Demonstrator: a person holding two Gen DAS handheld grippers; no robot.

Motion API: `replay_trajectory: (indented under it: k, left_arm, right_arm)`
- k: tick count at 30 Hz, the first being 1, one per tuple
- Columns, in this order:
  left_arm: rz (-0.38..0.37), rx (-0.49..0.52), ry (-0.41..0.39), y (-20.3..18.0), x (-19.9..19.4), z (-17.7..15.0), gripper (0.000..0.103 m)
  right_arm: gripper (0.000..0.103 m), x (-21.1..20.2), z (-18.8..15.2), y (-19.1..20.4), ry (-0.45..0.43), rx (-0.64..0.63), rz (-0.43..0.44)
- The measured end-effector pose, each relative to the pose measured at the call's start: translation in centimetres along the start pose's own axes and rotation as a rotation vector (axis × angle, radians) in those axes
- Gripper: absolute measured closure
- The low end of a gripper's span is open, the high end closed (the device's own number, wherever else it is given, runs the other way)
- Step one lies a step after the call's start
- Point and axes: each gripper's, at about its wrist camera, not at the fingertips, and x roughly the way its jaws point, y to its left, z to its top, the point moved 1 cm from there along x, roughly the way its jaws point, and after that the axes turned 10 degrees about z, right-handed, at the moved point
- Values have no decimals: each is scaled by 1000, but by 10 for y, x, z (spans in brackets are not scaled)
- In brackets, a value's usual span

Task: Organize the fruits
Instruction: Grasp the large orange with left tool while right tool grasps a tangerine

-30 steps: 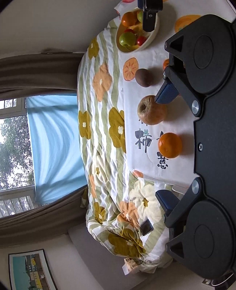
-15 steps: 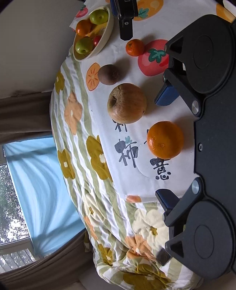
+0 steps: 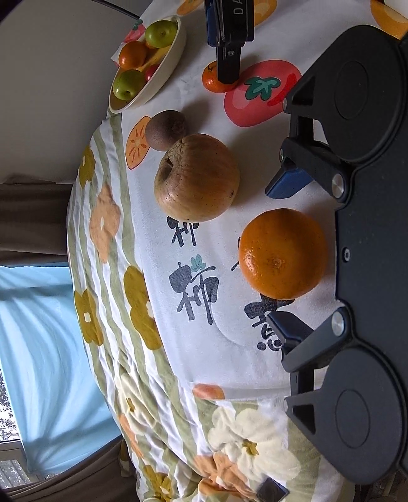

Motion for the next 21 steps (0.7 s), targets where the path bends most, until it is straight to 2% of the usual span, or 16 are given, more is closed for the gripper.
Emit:
replay_trajectory:
  k: [5,11,21]
  left_arm:
    - [-26,-32,21,4,6,-3,38]
    - [-19,-27,3,3,1,-7,39]
    - [14,-28,5,8,-6,-17,40]
  right_arm:
    - [10,3,1,2,0,-5,-2]
    - [19,7,3,3,3,-16,-6]
    - [27,15,3,3,25,-46,-3]
